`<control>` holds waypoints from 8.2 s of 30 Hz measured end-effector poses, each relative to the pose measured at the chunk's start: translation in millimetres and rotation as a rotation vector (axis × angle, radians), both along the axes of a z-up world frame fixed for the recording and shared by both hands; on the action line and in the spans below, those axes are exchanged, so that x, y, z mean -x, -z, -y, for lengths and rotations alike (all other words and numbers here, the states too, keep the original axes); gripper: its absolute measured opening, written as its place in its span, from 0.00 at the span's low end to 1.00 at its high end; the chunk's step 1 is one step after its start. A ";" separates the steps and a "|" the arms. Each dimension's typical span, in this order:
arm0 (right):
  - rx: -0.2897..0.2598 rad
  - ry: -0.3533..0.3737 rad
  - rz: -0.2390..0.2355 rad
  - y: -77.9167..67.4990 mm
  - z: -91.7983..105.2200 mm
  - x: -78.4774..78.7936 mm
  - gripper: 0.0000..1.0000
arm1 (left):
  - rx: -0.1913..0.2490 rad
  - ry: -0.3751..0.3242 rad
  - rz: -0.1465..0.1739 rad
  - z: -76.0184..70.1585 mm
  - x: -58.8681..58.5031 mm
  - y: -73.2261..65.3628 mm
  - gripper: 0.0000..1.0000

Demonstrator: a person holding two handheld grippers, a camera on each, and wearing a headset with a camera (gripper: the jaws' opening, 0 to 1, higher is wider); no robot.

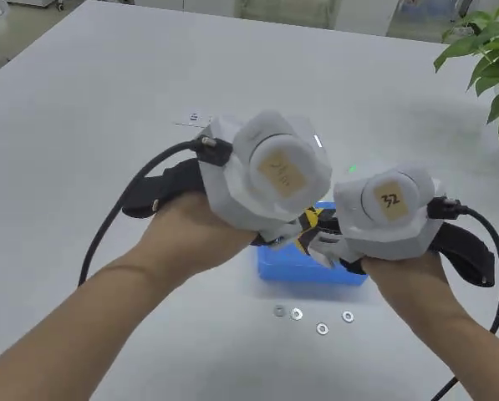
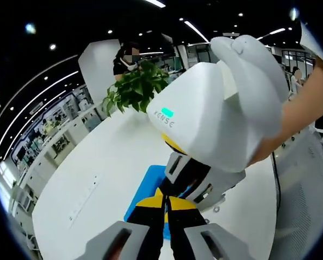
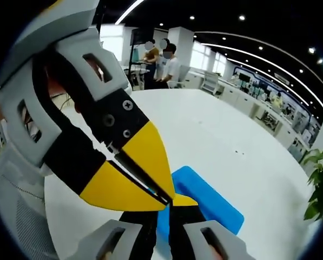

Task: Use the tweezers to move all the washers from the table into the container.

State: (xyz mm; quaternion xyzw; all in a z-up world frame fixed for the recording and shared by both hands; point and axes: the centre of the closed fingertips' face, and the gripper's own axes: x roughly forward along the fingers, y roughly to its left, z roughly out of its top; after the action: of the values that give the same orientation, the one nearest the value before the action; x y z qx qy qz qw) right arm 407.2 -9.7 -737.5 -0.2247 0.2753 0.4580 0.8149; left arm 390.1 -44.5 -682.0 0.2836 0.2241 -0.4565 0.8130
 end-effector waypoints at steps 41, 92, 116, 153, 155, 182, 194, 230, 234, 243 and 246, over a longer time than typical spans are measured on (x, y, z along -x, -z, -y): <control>-0.016 -0.013 0.104 -26.9 -3.8 21.2 0.05 | 0.042 -0.027 0.048 -9.7 25.1 -26.0 0.00; -0.162 0.037 -0.149 28.6 -3.1 75.4 0.09 | 0.027 -0.001 -0.109 -10.2 71.9 27.8 0.00; -0.070 -0.012 -0.123 38.9 1.1 78.5 0.05 | 0.052 0.043 -0.143 -1.5 72.9 34.1 0.00; 0.014 -0.083 0.115 -31.1 3.1 61.8 0.03 | 0.091 0.045 0.034 -0.5 68.0 -34.5 0.00; 0.017 -0.082 0.122 -31.7 3.1 56.0 0.03 | 0.089 0.043 0.046 -0.2 62.9 -34.9 0.00; 0.090 -0.102 0.083 12.9 -1.2 0.4 0.03 | 0.105 -0.034 0.009 -4.9 3.4 7.0 0.00; 0.096 -0.104 0.006 37.8 -2.1 -1.4 0.03 | 0.086 -0.057 -0.037 -7.3 -3.1 30.1 0.00; -0.116 0.005 0.058 -30.5 7.0 30.4 0.12 | 0.144 -0.047 0.042 -11.4 42.5 -35.0 0.00; -0.120 0.019 0.040 -26.1 13.6 42.2 0.11 | 0.133 -0.033 0.039 -8.5 51.1 -33.5 0.00; -0.111 0.044 -0.015 -7.8 21.7 62.1 0.10 | 0.123 -0.019 -0.002 -4.0 62.1 -18.9 0.00; -0.113 0.048 -0.035 -2.1 21.9 67.4 0.10 | 0.118 -0.011 -0.011 -3.4 63.8 -15.1 0.00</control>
State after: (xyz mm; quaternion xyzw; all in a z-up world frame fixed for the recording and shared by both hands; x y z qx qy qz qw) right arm 339.7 -31.5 -735.4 -0.1635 0.2687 0.4569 0.8321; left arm 326.2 -41.1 -666.9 0.2316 0.2030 -0.4658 0.8296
